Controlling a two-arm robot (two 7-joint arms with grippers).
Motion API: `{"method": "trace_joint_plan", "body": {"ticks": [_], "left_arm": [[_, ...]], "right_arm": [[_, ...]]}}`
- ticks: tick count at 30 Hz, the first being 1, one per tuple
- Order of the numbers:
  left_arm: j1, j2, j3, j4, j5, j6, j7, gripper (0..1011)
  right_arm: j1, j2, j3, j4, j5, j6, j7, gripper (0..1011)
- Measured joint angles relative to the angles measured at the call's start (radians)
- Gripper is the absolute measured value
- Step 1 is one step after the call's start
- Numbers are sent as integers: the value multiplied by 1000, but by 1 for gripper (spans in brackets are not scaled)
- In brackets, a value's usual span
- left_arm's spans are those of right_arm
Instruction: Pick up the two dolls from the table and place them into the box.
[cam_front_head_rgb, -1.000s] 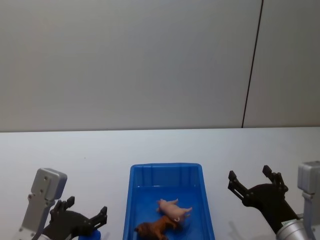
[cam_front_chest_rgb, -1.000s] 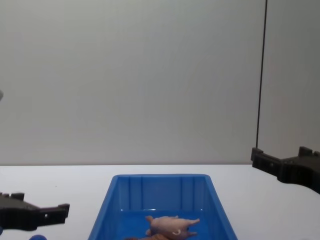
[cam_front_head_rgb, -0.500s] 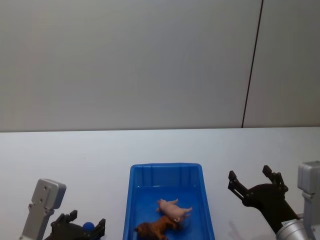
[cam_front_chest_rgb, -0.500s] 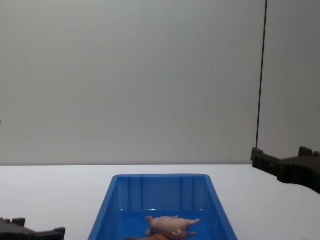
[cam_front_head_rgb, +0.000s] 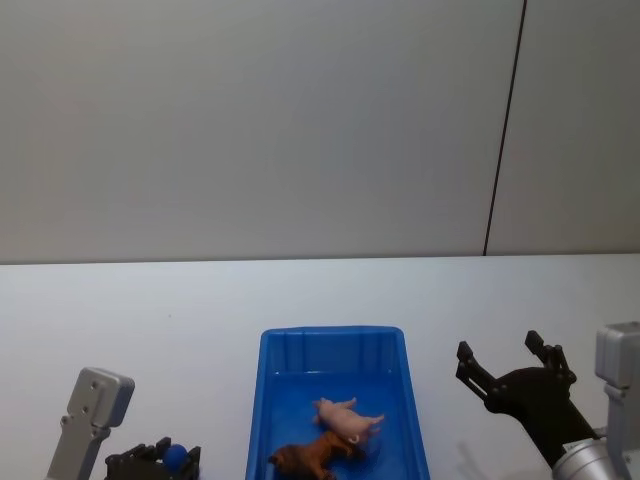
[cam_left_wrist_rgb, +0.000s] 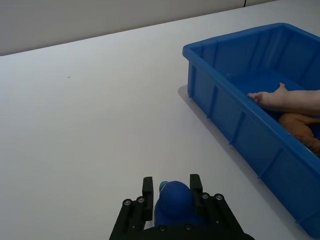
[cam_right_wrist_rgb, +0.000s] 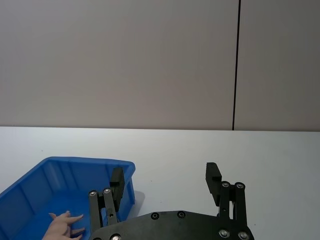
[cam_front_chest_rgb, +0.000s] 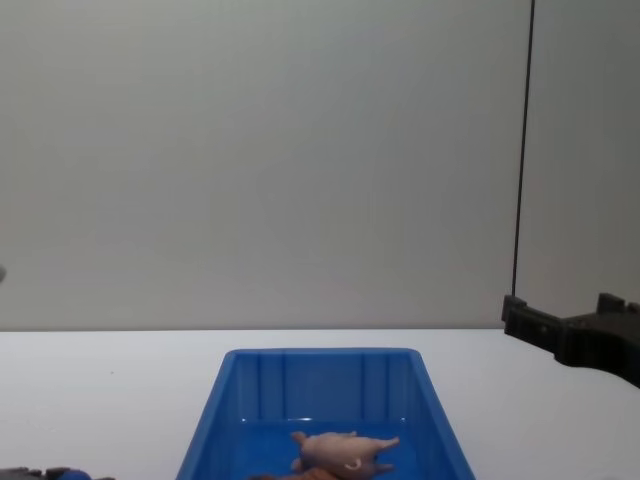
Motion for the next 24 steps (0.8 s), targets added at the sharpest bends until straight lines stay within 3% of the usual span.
{"method": "trace_joint_plan", "body": {"ticks": [6,24], "left_arm": [[1,0,-1,2,3,-10,-3,304],[15,-1,-10,-36,31,-138,2,206]], "right_arm": [[0,0,0,0,0,0,0,1001],[0,0,0,0,0,0,0,1001]]}}
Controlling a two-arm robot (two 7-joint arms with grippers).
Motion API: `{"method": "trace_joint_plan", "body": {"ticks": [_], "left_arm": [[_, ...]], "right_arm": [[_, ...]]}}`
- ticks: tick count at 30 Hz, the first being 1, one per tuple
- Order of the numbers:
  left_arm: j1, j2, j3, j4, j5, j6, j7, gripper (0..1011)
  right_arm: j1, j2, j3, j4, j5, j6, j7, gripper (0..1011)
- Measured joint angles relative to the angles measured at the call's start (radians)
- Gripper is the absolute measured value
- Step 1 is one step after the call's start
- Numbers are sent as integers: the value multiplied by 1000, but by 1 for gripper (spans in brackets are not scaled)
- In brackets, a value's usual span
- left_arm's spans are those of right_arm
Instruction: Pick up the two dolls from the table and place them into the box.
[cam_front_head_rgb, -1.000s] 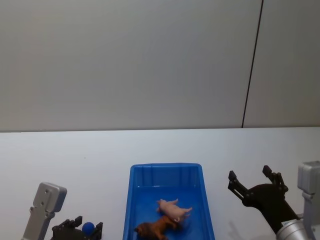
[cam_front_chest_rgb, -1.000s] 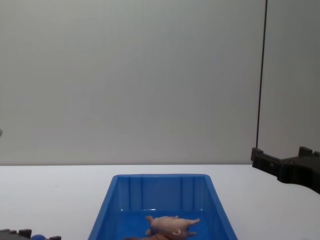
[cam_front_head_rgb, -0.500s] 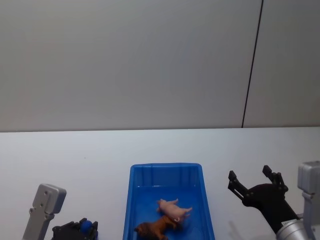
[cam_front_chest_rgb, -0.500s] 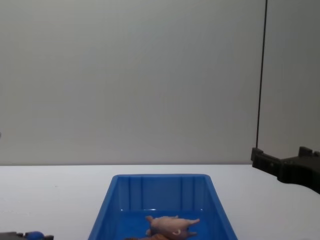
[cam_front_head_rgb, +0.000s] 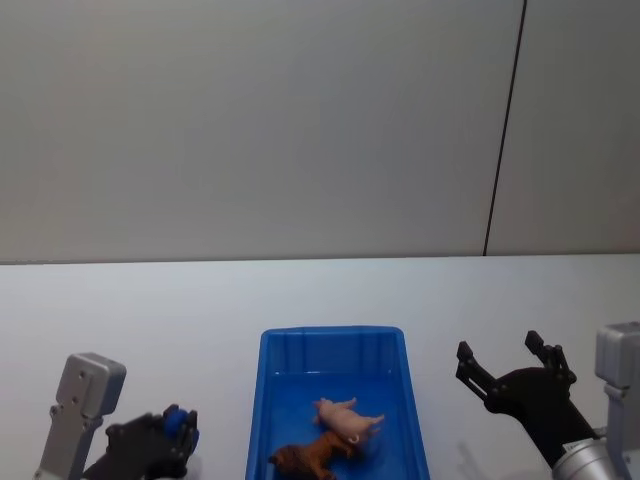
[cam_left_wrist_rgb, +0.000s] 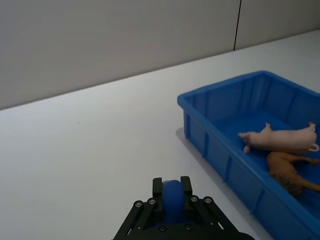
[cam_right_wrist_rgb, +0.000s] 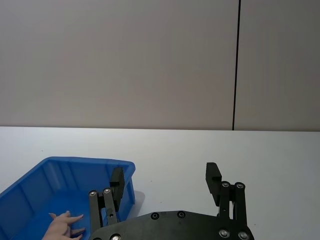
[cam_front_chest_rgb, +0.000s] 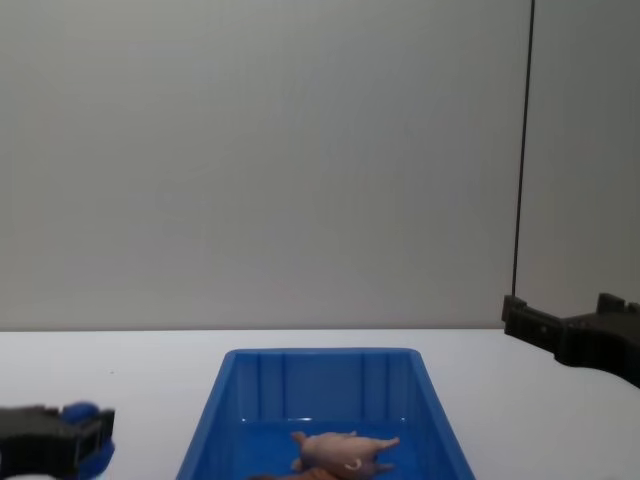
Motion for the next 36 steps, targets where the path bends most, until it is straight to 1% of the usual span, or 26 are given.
{"method": "trace_joint_plan", "body": {"ticks": [6,7,8,13,14,16,17,18,20,23,26,29,30,32,33,34,35,36], "left_arm": [[-15,-8,-1,-12,23,-49,-30,176],[-21,-12,-1,-13,30,-61,-44,173],[-21,-12,-1,-13,30,-61,-44,170],[-56,-33,2,-7,57,-95,-107,170],[-56,-33,2,-7,57,-95,-107,170],[-82,-49,6,6,70,-107,-144,170],[-82,-49,6,6,70,-107,-144,170],[-96,-58,9,15,79,-114,-167,170],[-110,-67,12,24,87,-119,-188,170],[-141,-88,18,44,103,-130,-234,170],[-181,-113,26,77,121,-141,-290,170],[-205,-128,31,99,133,-146,-328,169],[-225,-141,35,117,142,-149,-354,187],[-242,-152,39,134,149,-151,-375,231],[-262,-165,44,155,160,-154,-402,253],[-271,-171,46,164,165,-154,-414,306],[-280,-177,49,173,171,-156,-429,328],[-300,-190,54,195,181,-157,-451,365]], "right_arm": [[0,0,0,0,0,0,0,1001],[0,0,0,0,0,0,0,1001],[0,0,0,0,0,0,0,1001],[0,0,0,0,0,0,0,1001],[0,0,0,0,0,0,0,1001],[0,0,0,0,0,0,0,1001],[0,0,0,0,0,0,0,1001],[0,0,0,0,0,0,0,1001],[0,0,0,0,0,0,0,1001],[0,0,0,0,0,0,0,1001],[0,0,0,0,0,0,0,1001],[0,0,0,0,0,0,0,1001],[0,0,0,0,0,0,0,1001],[0,0,0,0,0,0,0,1001],[0,0,0,0,0,0,0,1001],[0,0,0,0,0,0,0,1001],[0,0,0,0,0,0,0,1001],[0,0,0,0,0,0,0,1001]]}}
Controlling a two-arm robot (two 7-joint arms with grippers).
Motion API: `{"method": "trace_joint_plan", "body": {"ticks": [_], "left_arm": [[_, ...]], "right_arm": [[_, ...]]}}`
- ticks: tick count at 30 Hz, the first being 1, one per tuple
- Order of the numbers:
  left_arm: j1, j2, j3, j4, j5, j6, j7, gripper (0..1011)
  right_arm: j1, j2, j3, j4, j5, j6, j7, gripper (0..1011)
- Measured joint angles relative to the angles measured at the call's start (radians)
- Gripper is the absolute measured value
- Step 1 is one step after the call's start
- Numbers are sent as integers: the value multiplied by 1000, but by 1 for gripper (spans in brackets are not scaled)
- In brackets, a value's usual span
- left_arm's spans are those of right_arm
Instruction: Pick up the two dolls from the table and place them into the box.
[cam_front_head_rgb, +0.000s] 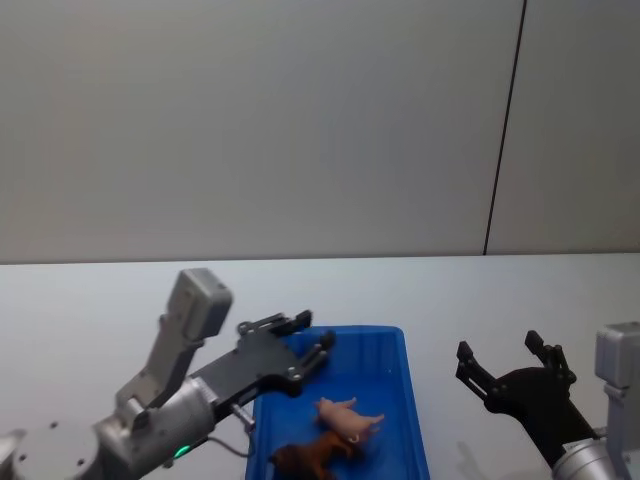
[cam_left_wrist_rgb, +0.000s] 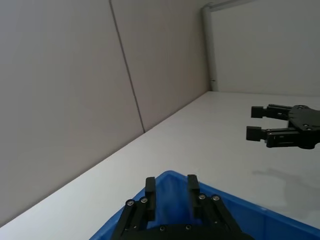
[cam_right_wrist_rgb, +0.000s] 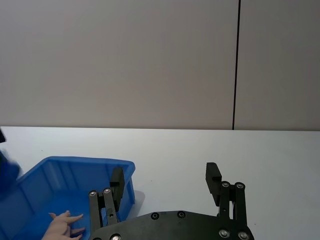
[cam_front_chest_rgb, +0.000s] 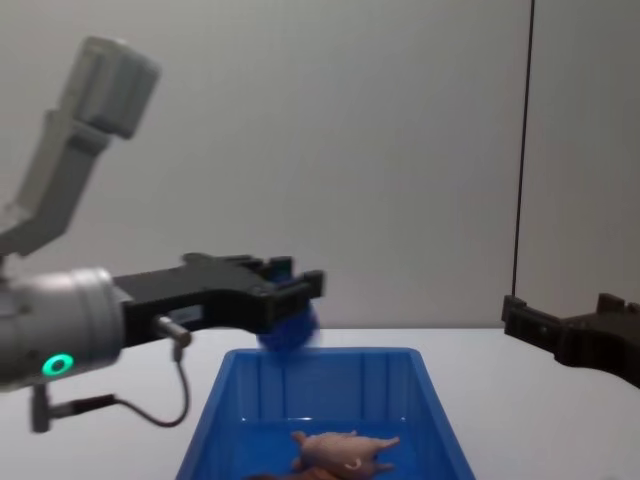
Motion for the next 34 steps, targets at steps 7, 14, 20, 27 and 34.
{"method": "trace_joint_plan", "body": {"ticks": [7,14,20,27,34], "left_arm": [[-64,-42,16,70,37,-6,-77,611],[-101,-65,25,110,57,-9,-121,820],[-117,-77,30,128,67,-10,-141,962],[-131,-86,33,143,74,-11,-157,1001],[-139,-91,36,153,79,-12,-168,1001]], "right_arm": [[0,0,0,0,0,0,0,1001],[0,0,0,0,0,0,0,1001],[0,0,0,0,0,0,0,1001],[0,0,0,0,0,0,0,1001],[0,0,0,0,0,0,0,1001]]}}
